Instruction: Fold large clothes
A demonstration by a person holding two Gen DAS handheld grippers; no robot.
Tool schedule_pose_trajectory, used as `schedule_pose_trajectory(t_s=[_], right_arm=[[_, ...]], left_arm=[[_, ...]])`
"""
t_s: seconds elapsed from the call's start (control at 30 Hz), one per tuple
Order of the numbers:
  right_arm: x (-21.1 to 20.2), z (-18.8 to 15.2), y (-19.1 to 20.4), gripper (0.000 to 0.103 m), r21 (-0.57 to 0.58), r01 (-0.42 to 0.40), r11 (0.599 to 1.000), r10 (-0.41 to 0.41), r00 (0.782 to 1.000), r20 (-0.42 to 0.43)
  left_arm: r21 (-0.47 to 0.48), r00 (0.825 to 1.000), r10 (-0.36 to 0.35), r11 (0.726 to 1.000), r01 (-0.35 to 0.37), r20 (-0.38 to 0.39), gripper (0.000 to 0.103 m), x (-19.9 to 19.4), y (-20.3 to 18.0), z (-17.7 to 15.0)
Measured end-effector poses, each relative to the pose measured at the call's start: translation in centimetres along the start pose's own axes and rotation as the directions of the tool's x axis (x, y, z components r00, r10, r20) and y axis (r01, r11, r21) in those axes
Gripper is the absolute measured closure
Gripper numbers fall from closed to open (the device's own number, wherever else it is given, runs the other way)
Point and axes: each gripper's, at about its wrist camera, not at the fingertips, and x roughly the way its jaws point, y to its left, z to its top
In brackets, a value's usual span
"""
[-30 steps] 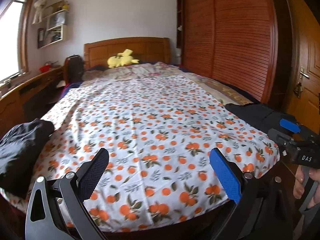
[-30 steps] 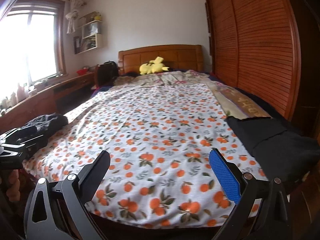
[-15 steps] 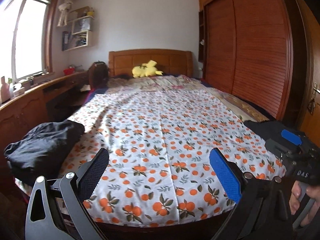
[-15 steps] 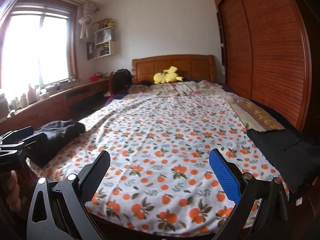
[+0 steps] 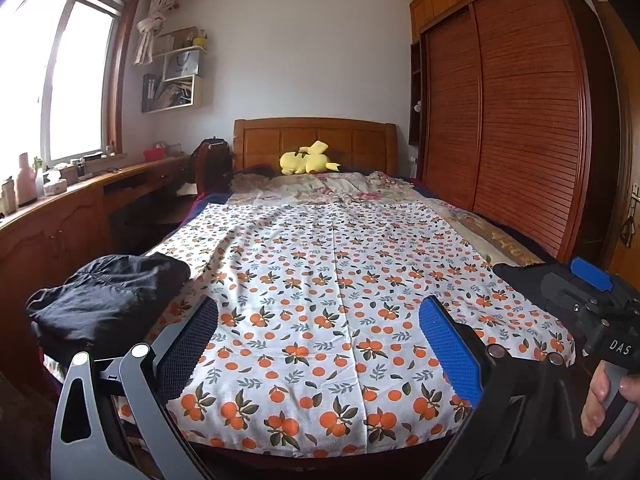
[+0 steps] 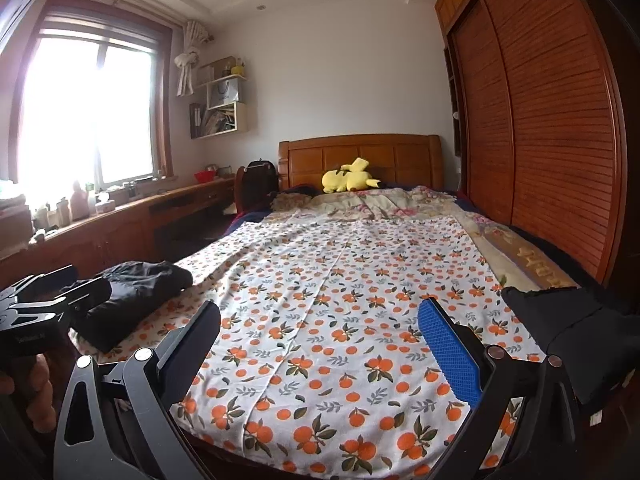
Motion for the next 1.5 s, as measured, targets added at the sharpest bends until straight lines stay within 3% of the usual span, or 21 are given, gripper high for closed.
schedule_pose_trajectory(t_s=[1.5], right_arm=[[0.14,-0.6,-0.59,0.007,-0.003,0.006,1.0,-0.006,1.0,-0.014]], left_arm=[[0.008,1.0,0.002,1.0,-0.002,-0.011,0.002,0.19,-0.08,-0.9]])
